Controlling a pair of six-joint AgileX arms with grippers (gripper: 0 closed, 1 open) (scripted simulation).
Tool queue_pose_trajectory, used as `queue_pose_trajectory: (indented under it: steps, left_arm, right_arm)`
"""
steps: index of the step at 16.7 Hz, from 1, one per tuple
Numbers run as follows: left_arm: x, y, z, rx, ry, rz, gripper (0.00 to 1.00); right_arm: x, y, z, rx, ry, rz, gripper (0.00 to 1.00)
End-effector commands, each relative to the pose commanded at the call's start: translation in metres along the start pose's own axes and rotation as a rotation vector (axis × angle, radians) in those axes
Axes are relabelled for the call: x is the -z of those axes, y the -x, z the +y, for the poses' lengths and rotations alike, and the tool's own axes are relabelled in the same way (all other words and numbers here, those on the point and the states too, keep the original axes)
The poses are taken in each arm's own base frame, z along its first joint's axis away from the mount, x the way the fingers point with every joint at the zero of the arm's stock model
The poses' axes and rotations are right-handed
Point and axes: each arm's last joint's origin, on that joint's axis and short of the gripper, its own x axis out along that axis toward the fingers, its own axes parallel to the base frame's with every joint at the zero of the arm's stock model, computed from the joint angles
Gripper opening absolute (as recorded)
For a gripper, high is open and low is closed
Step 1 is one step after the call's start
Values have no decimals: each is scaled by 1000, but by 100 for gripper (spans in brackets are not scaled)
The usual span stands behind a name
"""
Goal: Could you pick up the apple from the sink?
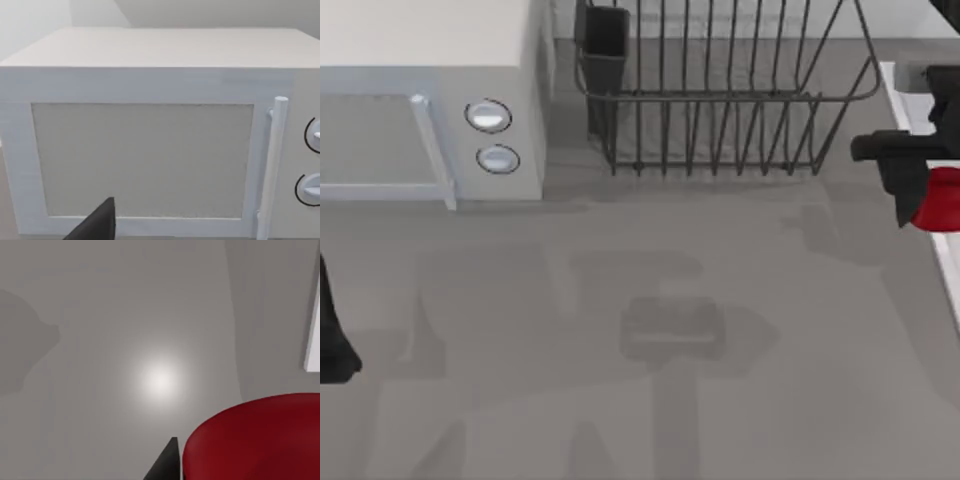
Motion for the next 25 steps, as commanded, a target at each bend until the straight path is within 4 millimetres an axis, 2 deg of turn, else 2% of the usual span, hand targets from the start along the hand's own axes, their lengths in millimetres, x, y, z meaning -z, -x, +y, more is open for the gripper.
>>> queue_pose_trajectory:
  steps: [2,9,11,14,25]
  left_arm:
    - [0,0,0,0,0,0,100]
    - [0,0,0,0,0,0,100]
    - [0,0,0,0,0,0,100]
    - [0,0,0,0,0,0,100]
    - [0,0,0,0,0,0,100]
  right_arm:
    - [-2,-16,1,1,1,2,0]
    - [-1,-96,1,-2,4,-13,0]
    - [1,-104,1,0,4,-7,0]
    - [1,-105,1,0,4,-6,0]
    - [1,-105,1,0,4,-6,83]
